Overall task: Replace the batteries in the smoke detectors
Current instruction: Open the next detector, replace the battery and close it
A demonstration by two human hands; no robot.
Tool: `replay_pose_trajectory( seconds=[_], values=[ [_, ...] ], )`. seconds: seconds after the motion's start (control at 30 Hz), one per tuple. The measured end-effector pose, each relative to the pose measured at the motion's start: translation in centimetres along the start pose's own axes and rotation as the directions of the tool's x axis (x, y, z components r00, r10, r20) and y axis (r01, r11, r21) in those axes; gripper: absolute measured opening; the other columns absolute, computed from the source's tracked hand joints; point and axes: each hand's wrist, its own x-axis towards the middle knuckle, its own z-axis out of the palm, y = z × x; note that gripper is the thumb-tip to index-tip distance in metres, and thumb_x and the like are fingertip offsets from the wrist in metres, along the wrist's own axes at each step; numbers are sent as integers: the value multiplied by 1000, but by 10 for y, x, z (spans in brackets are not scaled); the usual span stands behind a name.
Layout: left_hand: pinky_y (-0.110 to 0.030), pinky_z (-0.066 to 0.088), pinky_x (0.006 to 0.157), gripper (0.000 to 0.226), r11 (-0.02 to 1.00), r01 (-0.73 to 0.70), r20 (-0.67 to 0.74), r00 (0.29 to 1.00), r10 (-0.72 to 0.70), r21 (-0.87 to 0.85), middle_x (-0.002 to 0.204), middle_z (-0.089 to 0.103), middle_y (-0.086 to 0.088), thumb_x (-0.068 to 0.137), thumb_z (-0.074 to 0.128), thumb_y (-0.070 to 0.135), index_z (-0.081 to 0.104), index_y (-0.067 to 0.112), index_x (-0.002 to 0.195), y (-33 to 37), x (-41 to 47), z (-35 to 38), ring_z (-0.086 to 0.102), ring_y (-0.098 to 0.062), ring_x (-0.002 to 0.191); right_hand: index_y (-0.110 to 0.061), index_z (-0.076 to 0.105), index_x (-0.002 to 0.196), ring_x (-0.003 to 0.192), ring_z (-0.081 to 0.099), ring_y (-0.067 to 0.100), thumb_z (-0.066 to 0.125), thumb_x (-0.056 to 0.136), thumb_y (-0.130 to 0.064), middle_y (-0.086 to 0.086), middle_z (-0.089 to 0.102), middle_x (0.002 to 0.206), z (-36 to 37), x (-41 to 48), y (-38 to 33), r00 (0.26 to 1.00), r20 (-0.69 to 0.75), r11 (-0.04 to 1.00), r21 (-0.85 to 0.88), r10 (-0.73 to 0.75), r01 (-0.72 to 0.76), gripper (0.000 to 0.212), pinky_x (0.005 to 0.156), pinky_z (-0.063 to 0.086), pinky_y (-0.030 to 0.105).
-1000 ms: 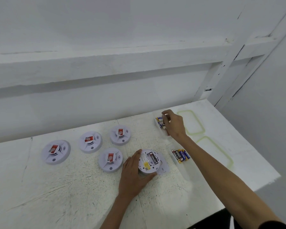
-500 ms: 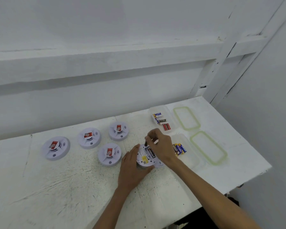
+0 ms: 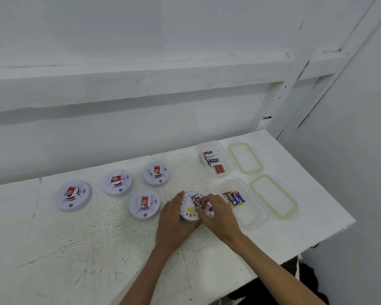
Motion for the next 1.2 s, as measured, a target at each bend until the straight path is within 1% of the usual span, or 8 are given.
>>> replay_pose_trajectory(
  seconds=[0.13,0.23,0.37,0.57,0.67,0.87,1.07,1.2],
  values=[
    [-51,39,116,101,1000,-8,15,1000,9,-13,155,47,3,81,58,81,41,12,153,-1,0,0,46,-11,141,-22,67,94,107,57,7,71,88,-38,-9,64,111,1,-1,5,997,22,996,31,-80,79,17,91,46,17],
    [-50,39,115,101,1000,-6,19,1000,7,-20,155,47,2,80,60,79,40,13,153,0,-2,-1,45,-12,141,-20,70,101,112,56,7,65,86,-34,-7,62,117,0,0,5,997,12,995,72,-70,69,22,92,48,17],
    [-50,41,113,100,1000,-7,8,1000,8,-21,153,49,3,79,64,78,42,14,152,1,0,-1,48,-13,139,-19,66,113,115,57,5,71,86,-16,-6,62,123,2,2,7,998,5,970,237,62,-61,28,89,49,13],
    [-50,44,112,101,1000,-10,3,1000,10,-30,152,51,2,76,66,78,42,15,152,-3,1,1,50,-13,137,-22,65,113,102,66,6,75,87,-15,-9,69,112,-1,7,8,955,130,880,372,267,-297,29,85,56,19],
    [-51,44,112,104,999,-8,3,1000,8,-35,151,52,1,76,62,82,42,15,152,-4,2,1,51,-15,136,-20,64,113,99,66,4,77,85,-11,-9,69,110,-1,12,4,936,151,867,353,317,-351,32,78,55,14],
    [-49,42,114,104,999,-11,9,1000,11,-43,152,51,2,76,62,82,43,14,152,-7,2,3,49,-13,138,-22,68,103,96,67,11,81,75,-7,-6,70,106,5,19,1,910,117,859,303,397,-414,35,79,58,26],
    [-41,34,118,101,997,-15,40,999,17,-69,151,41,6,78,47,90,34,20,151,-15,5,11,43,-13,138,-21,70,96,94,67,15,80,63,0,-4,71,100,2,31,-11,848,178,785,322,499,-529,40,73,58,28],
    [-28,34,119,94,991,-8,35,999,12,-134,152,44,15,79,65,76,38,22,152,-15,1,10,43,-1,140,-18,67,111,98,64,9,65,85,-7,-3,68,110,5,21,-14,909,119,883,214,400,-417,28,71,49,8]
  ],
)
